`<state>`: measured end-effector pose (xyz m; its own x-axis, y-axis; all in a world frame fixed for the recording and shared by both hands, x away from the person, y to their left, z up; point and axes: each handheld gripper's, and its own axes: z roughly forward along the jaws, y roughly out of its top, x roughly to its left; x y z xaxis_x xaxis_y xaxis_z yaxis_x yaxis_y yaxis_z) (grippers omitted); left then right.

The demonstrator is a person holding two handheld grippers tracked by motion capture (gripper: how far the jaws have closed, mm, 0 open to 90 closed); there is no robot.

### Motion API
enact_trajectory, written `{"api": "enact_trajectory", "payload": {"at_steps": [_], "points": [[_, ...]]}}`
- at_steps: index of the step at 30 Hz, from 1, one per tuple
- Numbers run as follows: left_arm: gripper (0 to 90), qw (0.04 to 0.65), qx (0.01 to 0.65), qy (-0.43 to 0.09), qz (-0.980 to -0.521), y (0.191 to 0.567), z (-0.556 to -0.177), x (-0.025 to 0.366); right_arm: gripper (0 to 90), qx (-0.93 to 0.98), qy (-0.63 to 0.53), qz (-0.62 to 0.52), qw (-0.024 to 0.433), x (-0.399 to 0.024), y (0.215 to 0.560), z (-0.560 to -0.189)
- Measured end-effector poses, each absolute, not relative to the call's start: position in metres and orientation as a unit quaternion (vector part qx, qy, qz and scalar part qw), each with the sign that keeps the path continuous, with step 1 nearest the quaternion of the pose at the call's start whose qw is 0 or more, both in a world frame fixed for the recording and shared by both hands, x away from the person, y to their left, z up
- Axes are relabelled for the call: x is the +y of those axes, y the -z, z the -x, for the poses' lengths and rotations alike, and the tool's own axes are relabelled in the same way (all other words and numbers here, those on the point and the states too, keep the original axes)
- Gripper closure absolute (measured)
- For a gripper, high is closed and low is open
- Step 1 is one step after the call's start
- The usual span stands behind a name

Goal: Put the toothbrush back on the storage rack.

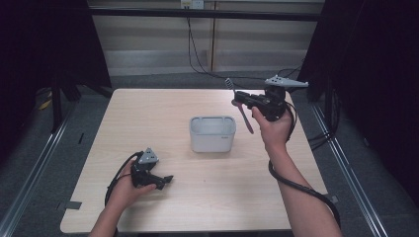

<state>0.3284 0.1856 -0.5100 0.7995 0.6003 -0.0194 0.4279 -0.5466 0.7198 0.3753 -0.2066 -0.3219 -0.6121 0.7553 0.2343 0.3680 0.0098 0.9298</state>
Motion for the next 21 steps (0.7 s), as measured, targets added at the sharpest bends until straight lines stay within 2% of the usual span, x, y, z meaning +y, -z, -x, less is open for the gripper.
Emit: {"api": "enact_trajectory", "payload": {"at_steps": [21], "points": [[8.6, 0.373, 0.294, -0.114, -0.872, 0.510, -0.329, 0.186, 83.8, 0.688, -0.585, -0.395, 0.168, -0.195, 0.323, -0.383]]}}
